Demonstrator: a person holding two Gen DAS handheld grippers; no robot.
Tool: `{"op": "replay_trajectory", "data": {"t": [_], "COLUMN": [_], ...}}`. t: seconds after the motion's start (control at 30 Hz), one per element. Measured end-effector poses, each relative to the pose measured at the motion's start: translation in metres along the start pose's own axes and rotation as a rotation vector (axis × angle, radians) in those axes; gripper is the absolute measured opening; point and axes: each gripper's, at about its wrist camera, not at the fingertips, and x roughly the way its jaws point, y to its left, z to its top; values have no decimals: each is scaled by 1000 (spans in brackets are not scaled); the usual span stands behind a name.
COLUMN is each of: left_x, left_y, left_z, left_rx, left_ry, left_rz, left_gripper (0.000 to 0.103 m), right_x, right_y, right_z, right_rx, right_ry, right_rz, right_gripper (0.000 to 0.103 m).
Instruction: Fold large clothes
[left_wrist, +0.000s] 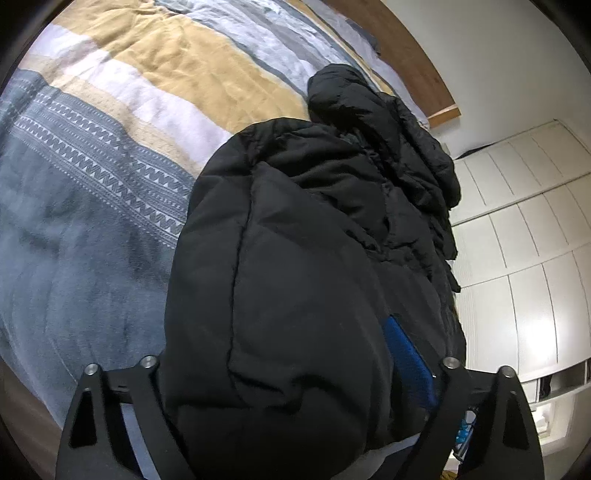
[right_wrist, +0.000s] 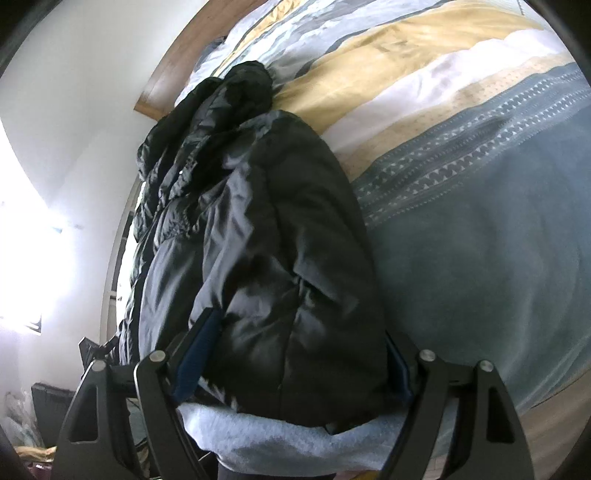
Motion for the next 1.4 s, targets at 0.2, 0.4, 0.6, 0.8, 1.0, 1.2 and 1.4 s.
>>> {"op": "replay_trajectory", "data": {"t": [0.2,0.4,0.6,0.8,1.0,1.2,1.4], "left_x": [2,3,-1,-15,-35,-55,-60], "left_y": [-4,-6,-20,-45,-88,-130,-160], "left_z": [-5,-8,-13,-1,33,89,157], "left_rx": [12,-13,20,45,107,136,120], "left_ry": [15,11,-11,-51,-95,-166,-247], "left_rz": [-11,-33,-37,-70,-132,-149,-160], "left_gripper": [75,58,21,14,14,14,14], "right_x": [4,8,6,-17,-39,-62,-73], "right_y": [1,0,9,43,74,98,120], "right_z": [-4,-6,-7,6,36,84,142], "right_rx": [-19,-15,-34,-111,-149,-136,-106], "right_ry": [21,10,-9,-101,-189,-303,-400], "right_rz": [67,98,109,146,149,192,225], "right_gripper": [71,41,19,15,14,14,14]}}
